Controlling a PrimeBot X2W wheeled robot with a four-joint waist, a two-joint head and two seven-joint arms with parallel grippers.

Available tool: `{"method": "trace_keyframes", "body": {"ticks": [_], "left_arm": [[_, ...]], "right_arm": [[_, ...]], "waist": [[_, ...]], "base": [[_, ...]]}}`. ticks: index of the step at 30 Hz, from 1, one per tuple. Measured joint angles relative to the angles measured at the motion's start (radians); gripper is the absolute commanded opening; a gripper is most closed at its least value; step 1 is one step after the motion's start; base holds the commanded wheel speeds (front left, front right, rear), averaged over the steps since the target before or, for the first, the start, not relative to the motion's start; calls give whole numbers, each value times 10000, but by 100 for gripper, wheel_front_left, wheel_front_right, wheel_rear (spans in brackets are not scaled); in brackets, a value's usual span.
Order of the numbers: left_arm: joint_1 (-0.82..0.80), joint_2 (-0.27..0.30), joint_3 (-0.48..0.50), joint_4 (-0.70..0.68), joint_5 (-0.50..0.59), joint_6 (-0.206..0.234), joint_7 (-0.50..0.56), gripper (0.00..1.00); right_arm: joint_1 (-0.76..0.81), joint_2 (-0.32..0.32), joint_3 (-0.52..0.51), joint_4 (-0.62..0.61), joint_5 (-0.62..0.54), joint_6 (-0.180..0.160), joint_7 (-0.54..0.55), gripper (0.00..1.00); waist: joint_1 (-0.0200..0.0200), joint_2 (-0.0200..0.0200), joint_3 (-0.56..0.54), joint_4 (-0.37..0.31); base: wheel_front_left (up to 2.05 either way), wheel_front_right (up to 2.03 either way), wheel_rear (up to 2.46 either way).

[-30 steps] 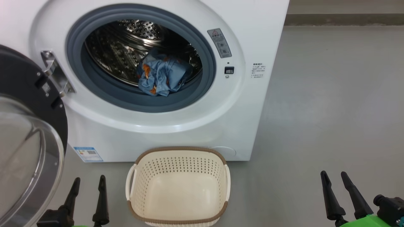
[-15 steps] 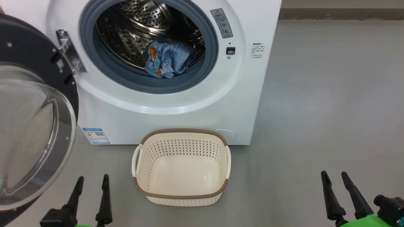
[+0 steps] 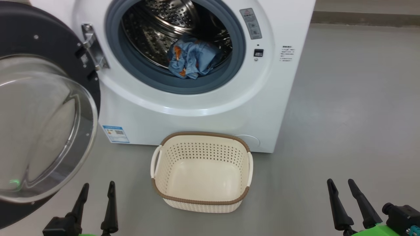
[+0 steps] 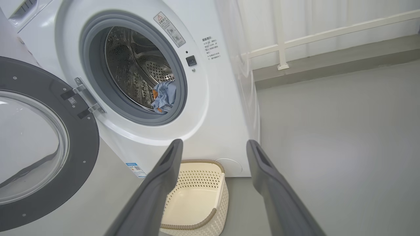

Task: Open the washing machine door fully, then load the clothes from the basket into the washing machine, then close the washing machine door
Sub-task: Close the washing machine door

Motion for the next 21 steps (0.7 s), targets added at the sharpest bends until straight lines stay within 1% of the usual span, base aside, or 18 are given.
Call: {"method": "trace_keyframes", "body": {"ticks": [8, 21], "left_arm": [[238, -12, 205, 31, 0, 0, 2, 100], [468, -23, 512, 127, 0, 0, 2, 100]], "right_arm": [[-20, -73, 454, 29, 71, 0, 0, 100], [-262, -63, 1292, 199, 203, 0, 0, 100]], "waist": [[0, 0, -135, 813], [1, 0, -401, 2546]], "base": [[0, 0, 0], [0, 0, 0]]}}
